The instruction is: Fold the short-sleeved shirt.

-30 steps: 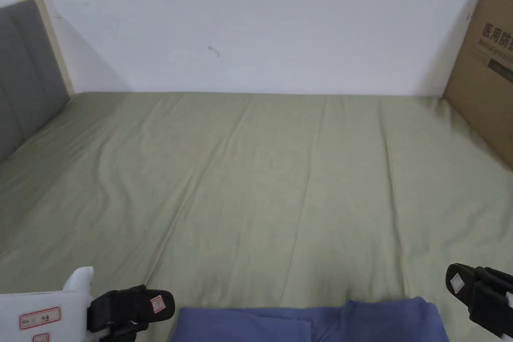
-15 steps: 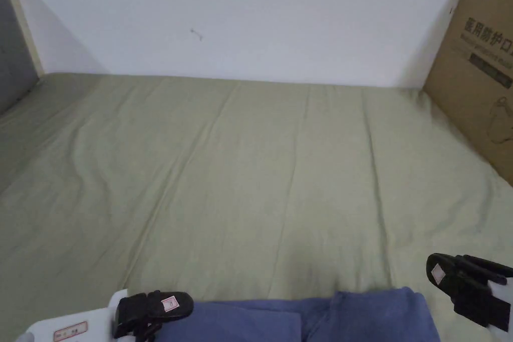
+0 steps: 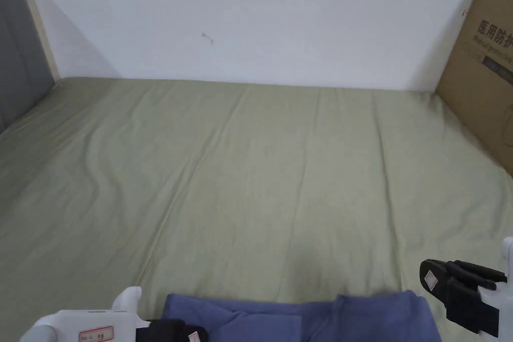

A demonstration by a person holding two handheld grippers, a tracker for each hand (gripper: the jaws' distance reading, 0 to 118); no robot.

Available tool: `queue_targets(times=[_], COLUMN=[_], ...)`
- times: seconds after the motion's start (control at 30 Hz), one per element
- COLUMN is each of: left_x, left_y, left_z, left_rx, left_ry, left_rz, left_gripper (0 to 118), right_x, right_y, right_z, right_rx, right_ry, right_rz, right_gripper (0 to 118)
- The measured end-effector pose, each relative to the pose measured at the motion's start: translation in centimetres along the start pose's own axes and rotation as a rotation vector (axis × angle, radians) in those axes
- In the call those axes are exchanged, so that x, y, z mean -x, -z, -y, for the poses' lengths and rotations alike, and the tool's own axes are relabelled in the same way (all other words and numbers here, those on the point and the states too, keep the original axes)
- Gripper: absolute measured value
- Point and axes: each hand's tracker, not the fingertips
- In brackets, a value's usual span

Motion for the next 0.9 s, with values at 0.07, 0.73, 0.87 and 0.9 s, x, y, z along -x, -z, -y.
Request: queue_targets(times=[0.07,0.73,0.87,0.9], left_x=[-2.3,-17.0,-15.5,-15.1], left_y=[-2.7,6.6,11.4,12.1], left_z=[-0.1,-1.6,-1.3,-1.1], left_rx=[-0.035,0.028,0.056,0.055], left_ry=[0.087,0.236,0.121,0.069], left_rz=[-0.18,-0.339,-0.259,-0.211], left_gripper=[8,10,55,81], right_x=[0.0,-2.3,-3.5,-3.8], right_y=[0.0,-3.0,-3.1,-3.1], right_z=[0.0,1.5,2.2,2.4], right_rx=[0.0,-0.026,-0.013,-0.009], right_ry=[-0.013,0.015,0.054,0.061], right_rz=[0.001,-0.019,-0.002,0.001], right_gripper=[0,0,0,0])
